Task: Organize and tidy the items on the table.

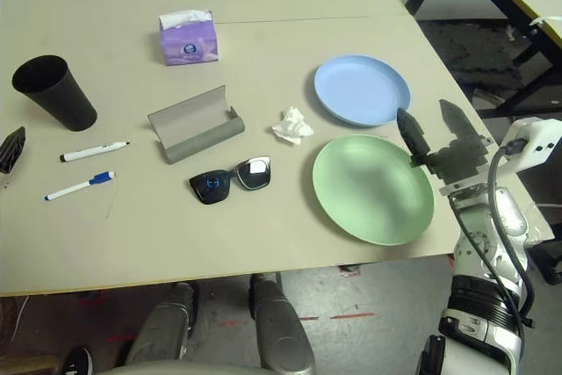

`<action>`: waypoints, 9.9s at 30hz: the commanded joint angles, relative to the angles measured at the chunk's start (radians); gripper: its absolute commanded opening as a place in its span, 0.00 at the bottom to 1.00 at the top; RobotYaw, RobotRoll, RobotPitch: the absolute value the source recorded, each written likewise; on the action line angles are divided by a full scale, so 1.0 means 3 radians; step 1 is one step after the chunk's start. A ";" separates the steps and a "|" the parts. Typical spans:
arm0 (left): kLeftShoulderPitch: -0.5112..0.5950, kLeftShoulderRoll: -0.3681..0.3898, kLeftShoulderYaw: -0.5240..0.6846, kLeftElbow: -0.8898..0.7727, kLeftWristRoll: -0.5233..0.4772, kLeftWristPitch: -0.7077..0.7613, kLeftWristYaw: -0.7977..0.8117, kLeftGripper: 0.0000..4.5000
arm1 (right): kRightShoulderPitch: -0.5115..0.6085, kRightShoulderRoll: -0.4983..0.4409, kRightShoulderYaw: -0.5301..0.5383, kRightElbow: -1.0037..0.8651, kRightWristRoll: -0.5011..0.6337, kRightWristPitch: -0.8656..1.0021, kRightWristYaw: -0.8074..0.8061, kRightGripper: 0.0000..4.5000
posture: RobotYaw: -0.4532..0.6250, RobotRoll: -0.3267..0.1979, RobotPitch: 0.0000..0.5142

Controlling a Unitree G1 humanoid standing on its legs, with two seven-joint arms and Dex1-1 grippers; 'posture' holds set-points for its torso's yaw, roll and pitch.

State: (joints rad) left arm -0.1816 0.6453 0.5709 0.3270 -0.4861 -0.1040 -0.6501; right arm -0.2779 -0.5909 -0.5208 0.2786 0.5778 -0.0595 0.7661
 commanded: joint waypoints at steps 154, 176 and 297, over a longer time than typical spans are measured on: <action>-0.0945 0.0371 -0.0980 0.0486 -0.0095 0.0614 -0.2406 1.00 | -0.1556 -0.1665 0.0804 0.0100 0.3110 0.5580 -0.2980 0.00 | 0.17 0.62 0.46; -0.0682 0.0398 -0.0865 -0.0034 -0.0274 0.0828 -0.2269 1.00 | -0.3773 -0.0866 0.1483 0.2395 0.0294 0.4450 -0.1807 0.00 | 0.21 0.62 0.50; -0.0358 0.0350 -0.0766 -0.0570 -0.0460 0.0982 -0.2050 1.00 | -0.1969 -0.0098 0.2601 -0.0205 -0.1569 0.2126 0.0422 1.00 | 0.24 0.62 0.53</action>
State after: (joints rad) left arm -0.3065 0.7352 0.3340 0.1678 -0.6235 0.1837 -1.2611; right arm -0.8861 -0.6276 0.2422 0.1987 0.1252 0.6070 0.8905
